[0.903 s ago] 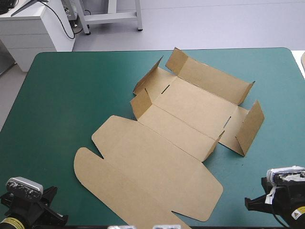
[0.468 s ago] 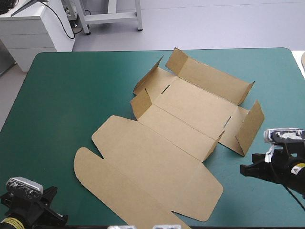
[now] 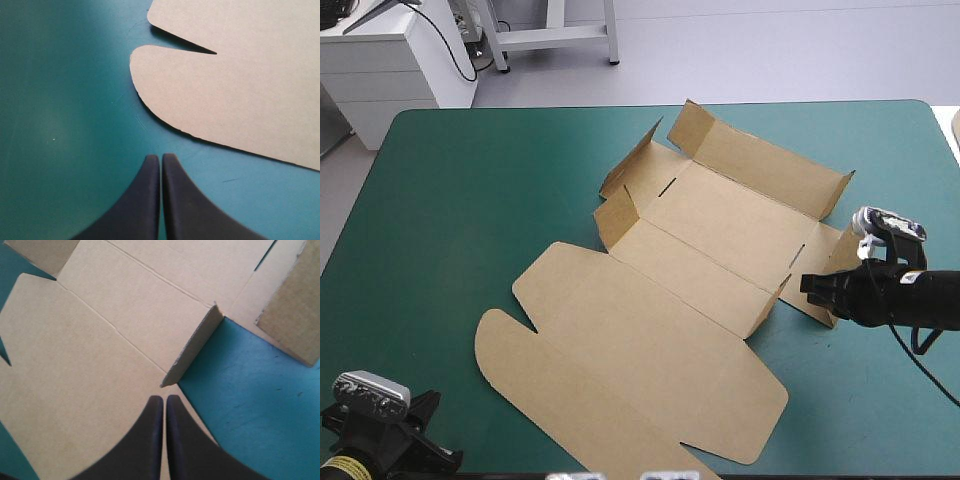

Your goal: Fold the box

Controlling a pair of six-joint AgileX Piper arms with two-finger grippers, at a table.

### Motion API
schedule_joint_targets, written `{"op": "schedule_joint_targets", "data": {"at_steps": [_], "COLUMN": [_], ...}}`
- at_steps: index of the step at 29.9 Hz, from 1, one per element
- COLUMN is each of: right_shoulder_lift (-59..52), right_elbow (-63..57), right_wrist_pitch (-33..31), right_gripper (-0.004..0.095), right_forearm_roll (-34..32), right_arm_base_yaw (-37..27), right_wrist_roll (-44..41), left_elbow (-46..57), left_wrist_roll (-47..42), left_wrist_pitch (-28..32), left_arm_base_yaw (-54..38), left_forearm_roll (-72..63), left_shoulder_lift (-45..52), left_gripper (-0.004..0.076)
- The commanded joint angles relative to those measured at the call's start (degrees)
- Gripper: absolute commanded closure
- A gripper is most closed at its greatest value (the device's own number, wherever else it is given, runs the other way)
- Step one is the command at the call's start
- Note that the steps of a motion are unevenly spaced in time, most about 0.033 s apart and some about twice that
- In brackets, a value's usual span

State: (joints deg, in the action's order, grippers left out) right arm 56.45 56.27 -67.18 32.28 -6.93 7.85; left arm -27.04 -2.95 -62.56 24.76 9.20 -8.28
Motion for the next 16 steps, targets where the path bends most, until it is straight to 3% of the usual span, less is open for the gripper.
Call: {"op": "schedule_joint_targets", "data": {"at_steps": [1, 6, 16], "right_shoulder_lift": [3.33, 8.49, 17.5], "right_elbow": [1.85, 1.85, 1.85], "right_wrist_pitch": [1.51, 2.58, 3.2], "right_gripper": [0.0766, 0.0603, 0.0572], "right_forearm_roll": [4.98, 7.02, 7.1], "right_arm_base_yaw": [0.19, 0.19, 2.01], "right_wrist_roll": [-2.67, -5.4, -11.2], "left_elbow": [-1.33, -1.33, -1.33], "left_wrist_roll": [-0.38, -0.38, -0.38], "left_wrist_pitch": [3.27, 3.27, 3.27], "left_arm_base_yaw": [0.27, 0.27, 0.27], "left_forearm_roll": [0.25, 0.25, 0.25], "left_shoulder_lift": [-1.03, -1.03, -1.03], "left_gripper": [0.0731, 0.0731, 0.0731]}}
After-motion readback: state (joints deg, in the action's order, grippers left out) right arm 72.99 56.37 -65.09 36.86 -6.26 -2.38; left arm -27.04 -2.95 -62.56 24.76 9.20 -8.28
